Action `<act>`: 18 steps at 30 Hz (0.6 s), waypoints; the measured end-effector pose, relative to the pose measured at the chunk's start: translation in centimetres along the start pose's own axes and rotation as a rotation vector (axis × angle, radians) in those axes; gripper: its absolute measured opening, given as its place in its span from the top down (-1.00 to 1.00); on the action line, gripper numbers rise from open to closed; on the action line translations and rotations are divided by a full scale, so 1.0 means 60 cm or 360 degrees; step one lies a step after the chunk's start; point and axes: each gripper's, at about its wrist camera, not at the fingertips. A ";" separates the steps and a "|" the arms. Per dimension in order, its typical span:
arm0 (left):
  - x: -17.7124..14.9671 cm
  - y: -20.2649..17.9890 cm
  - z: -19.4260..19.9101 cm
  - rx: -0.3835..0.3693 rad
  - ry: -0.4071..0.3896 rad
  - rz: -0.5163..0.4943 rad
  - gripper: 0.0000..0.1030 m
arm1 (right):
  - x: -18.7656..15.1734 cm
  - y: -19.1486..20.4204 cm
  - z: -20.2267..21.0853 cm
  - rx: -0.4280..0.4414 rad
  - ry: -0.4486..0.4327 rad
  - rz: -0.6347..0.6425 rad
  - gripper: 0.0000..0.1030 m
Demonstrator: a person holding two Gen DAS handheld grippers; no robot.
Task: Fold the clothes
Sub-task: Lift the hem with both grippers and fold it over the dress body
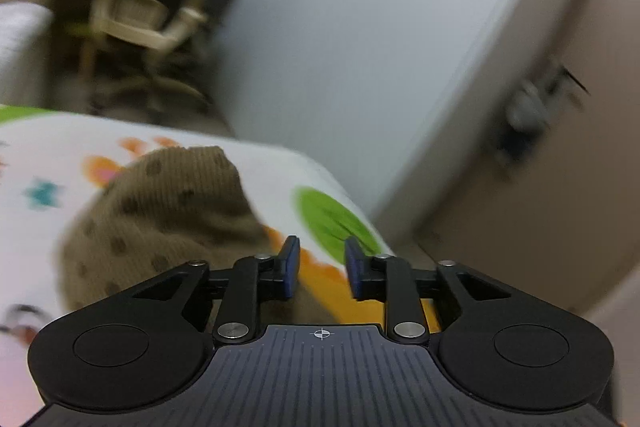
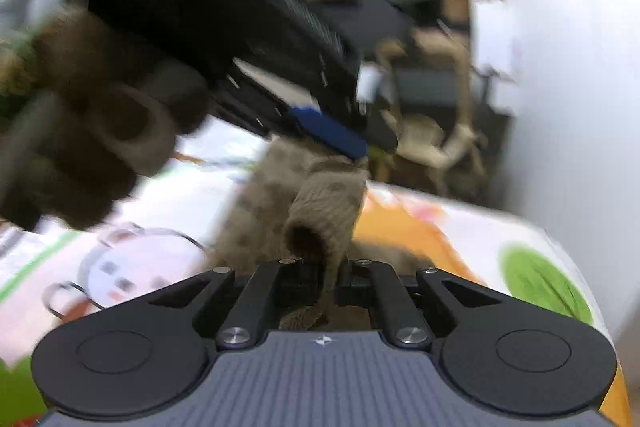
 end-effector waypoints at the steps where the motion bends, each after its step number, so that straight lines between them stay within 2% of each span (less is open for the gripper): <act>1: 0.000 -0.010 -0.003 -0.0021 0.0001 -0.0009 0.24 | -0.007 -0.019 -0.008 -0.0041 0.0045 -0.0035 0.88; 3: 0.005 -0.018 0.013 -0.0045 -0.0052 -0.0041 -0.15 | -0.019 -0.044 -0.018 -0.0094 0.0113 -0.0062 0.89; 4: 0.007 -0.014 0.030 -0.0026 -0.0087 -0.0055 -0.25 | -0.024 -0.054 -0.021 -0.0109 0.0145 -0.0071 0.89; 5: 0.007 -0.009 0.047 -0.0006 -0.0120 -0.0068 -0.44 | -0.026 -0.062 -0.022 -0.0110 0.0177 -0.0080 0.89; 6: 0.003 0.004 0.065 0.0053 -0.0149 -0.0064 -0.57 | -0.028 -0.067 -0.023 -0.0112 0.0203 -0.0086 0.88; 8: -0.014 0.036 0.095 0.0174 -0.0173 -0.0019 -0.60 | -0.030 -0.076 -0.024 -0.0130 0.0245 -0.0082 0.84; 9: -0.026 0.055 0.106 0.0232 -0.0168 0.0022 -0.60 | -0.030 -0.081 -0.024 -0.0146 0.0252 -0.0082 0.73; 12: -0.083 0.113 0.107 0.0284 -0.0075 0.0210 -0.60 | -0.037 -0.106 -0.006 -0.0216 0.0248 -0.0106 0.54; 16: -0.156 0.163 0.081 0.0183 -0.0002 0.0420 -0.53 | -0.014 -0.141 0.026 -0.0342 0.0193 -0.0173 0.54; 18: -0.174 0.173 0.069 0.0127 -0.0007 0.0469 -0.20 | 0.014 -0.149 0.047 -0.0260 0.0118 -0.0239 0.52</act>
Point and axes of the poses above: each gripper's, at about its wrist camera, not at the fingertips, and z roughly against the way its jaws point, y to its left, x to its top, and after that the axes turned 12 degrees about -z, right-handed
